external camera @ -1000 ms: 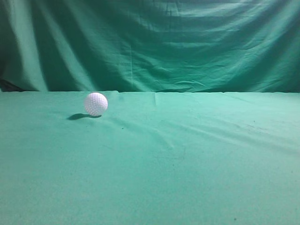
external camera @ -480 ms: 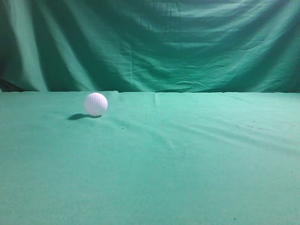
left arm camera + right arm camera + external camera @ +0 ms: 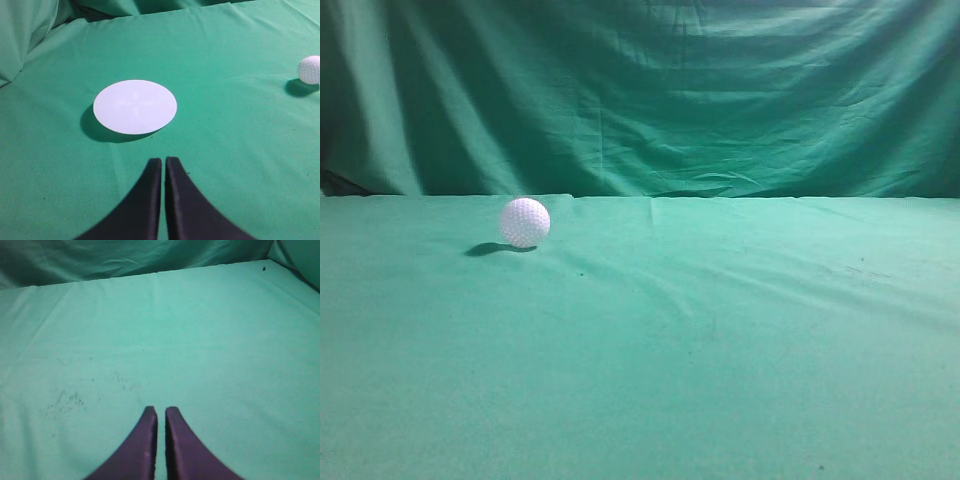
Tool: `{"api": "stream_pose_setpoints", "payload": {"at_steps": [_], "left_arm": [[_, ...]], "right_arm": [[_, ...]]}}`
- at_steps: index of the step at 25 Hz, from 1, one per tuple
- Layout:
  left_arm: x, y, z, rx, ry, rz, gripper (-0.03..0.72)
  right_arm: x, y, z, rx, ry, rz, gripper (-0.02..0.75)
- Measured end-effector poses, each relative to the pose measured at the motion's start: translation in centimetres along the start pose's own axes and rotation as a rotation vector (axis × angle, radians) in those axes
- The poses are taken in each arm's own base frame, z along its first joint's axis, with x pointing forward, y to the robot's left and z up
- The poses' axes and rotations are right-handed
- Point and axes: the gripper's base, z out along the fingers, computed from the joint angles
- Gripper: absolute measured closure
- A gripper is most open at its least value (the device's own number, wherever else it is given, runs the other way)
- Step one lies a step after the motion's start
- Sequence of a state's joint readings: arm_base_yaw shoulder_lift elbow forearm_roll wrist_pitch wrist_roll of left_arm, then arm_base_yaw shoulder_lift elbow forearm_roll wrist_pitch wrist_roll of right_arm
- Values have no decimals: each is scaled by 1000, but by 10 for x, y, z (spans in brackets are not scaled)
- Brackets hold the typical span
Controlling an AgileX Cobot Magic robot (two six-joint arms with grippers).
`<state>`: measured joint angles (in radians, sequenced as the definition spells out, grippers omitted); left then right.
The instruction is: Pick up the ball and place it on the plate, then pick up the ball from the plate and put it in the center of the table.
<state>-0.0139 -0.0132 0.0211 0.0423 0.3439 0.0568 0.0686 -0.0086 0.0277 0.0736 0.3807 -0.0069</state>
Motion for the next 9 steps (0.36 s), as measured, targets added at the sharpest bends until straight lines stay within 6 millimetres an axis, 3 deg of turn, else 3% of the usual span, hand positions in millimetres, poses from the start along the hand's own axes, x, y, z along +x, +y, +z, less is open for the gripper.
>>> {"api": "stream_pose_setpoints", "payload": {"at_steps": [9], "left_arm": [[0,0,0,0,0,0,688]], "right_arm": [[0,0,0,0,0,0,689]]}}
